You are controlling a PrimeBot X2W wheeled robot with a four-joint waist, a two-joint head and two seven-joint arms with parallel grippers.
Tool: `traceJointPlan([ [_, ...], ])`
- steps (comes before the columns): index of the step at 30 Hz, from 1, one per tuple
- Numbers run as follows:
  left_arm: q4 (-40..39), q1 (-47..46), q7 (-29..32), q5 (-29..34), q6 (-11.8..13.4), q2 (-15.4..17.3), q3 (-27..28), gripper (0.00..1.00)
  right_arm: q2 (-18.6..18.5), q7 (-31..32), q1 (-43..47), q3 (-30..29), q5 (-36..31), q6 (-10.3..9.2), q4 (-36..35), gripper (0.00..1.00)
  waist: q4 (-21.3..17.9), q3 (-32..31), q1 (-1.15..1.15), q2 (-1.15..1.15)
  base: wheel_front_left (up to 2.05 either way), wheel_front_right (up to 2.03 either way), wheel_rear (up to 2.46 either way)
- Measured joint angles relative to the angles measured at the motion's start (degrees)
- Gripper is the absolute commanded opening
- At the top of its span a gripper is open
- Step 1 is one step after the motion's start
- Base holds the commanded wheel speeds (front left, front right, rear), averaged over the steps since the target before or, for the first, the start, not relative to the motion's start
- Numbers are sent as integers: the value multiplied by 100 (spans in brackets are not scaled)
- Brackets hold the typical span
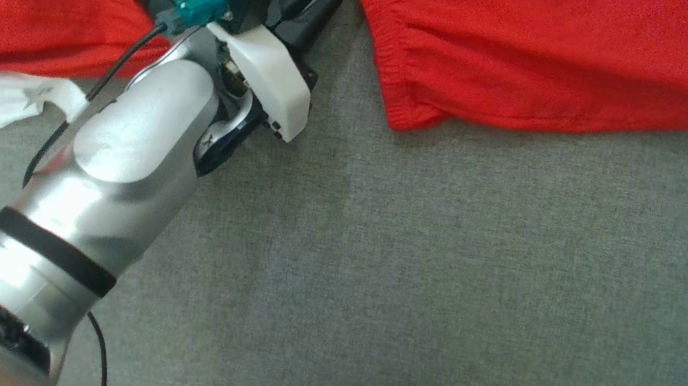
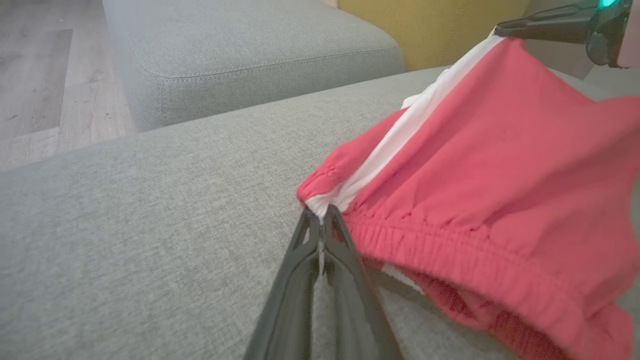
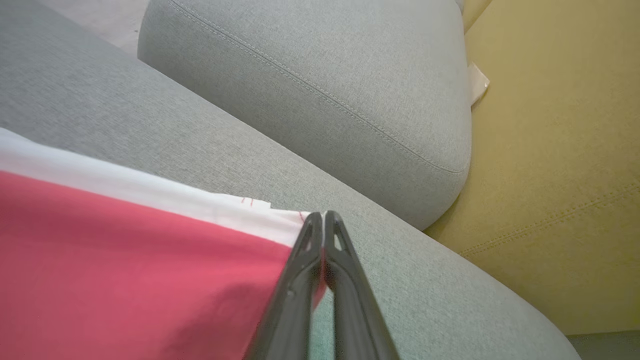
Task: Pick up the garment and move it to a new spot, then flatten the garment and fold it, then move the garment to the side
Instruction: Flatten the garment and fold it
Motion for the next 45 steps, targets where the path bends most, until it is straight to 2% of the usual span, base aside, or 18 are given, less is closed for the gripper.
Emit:
traceJointPlan([
  [1, 35, -37, -34, 30, 0, -7, 0, 27, 19, -3, -51, 31, -8, 0, 104, 0, -1, 31, 0, 0, 0, 0, 0],
  [2, 56, -61, -36, 45, 0, -11, 1, 100, 46, -57, -99, 38, -64, 0, 224, 96, -6, 58, 0, 0, 0, 0, 0],
  [3, 87, -68, -40, 63, 1, -13, 3, 100, 98, -102, -130, 15, -83, 0, 347, 100, -17, 72, 1, 0, 0, 0, 0],
  [7, 259, -66, -44, 79, 26, -24, 22, 100, 425, -578, -142, -94, 105, 0, 721, 100, -103, -10, -1, 0, 0, 0, 0],
  [13, 314, 19, -44, 78, 115, -8, 220, 100, 686, -1266, -101, -180, 374, 0, 746, 100, -242, -311, -1, 0, 0, 0, 0],
  [18, 7, 454, -44, 69, 237, 48, 582, 100, 757, -1624, 154, -475, 706, 0, 589, 100, -361, -690, -1, 0, 0, 0, 0],
  [23, -651, 1105, -44, 15, 457, 152, 1151, 100, 937, -1727, 837, -967, 832, 0, 56, 100, -490, -1123, -1, 0, 0, 0, 0],
  [30, -1669, 2133, -69, 123, 608, 202, 1842, 100, 1384, -1759, 2213, -2008, 705, 0, -1170, 100, -649, -1706, -1, 0, 0, 0, 0],
  [37, -2174, 3244, -85, 460, 563, -8, 2282, 100, 2111, -1759, 3982, -2926, 89, 0, -2041, 100, -723, -2245, -1, 0, 0, 0, 0],
  [45, -2477, 4244, -85, 905, 448, -263, 2842, 100, 2918, -1758, 5561, -3598, -733, 0, -2889, 100, -804, -2668, -1, 1, 0, 0, 0],
])
